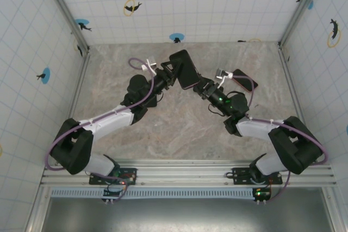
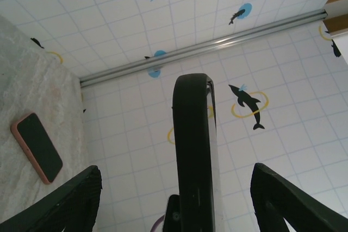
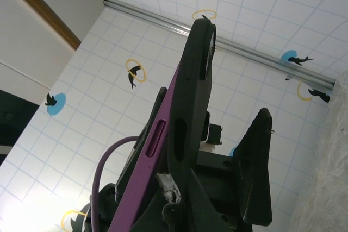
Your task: Take the phone out of the phone case
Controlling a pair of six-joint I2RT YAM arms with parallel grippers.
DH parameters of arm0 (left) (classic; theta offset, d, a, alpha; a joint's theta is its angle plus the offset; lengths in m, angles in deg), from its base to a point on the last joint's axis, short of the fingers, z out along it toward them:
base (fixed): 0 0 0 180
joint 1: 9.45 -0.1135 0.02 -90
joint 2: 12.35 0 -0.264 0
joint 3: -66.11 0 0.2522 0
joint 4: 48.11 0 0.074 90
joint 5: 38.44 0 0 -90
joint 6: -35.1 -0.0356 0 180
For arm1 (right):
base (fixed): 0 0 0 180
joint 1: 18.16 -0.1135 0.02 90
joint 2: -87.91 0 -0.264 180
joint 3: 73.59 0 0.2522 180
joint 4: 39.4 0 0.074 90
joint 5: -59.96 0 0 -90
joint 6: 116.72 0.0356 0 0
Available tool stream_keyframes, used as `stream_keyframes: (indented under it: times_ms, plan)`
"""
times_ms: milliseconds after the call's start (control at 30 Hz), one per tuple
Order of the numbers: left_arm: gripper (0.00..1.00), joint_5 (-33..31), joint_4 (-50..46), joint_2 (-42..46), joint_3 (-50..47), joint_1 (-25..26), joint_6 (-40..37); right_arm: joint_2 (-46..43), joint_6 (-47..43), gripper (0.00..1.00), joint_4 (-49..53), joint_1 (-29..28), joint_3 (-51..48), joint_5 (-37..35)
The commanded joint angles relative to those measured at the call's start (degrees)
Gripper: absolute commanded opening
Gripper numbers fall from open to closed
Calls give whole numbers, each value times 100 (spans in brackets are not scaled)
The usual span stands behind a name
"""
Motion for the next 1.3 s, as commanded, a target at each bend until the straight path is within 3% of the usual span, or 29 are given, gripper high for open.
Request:
stream_keyframes:
  times_ms: [0, 333, 600, 867, 1067, 1267]
  plan:
    - [75, 88, -92, -8, 230, 41, -68, 40, -33, 0, -979, 56, -31, -217]
    - [77, -426, -147, 590, -438, 387, 57, 164, -372, 0, -1052, 127, -22, -916]
    - [75, -992, 180, 867, -811, 1021, 380, 406, -599, 0, -1105, 127, 82, -1428]
    - [70, -1023, 527, 570, -478, 1457, 585, 568, -869, 0, -1070, 103, 199, -1536]
    - [62, -1098, 901, 325, -464, 1481, 800, 562, -1024, 0, -1070, 57, 185, -1619]
    - [62, -1132, 1085, 109, -385, 1480, 917, 536, -1118, 0, -1048, -14, 172, -1647]
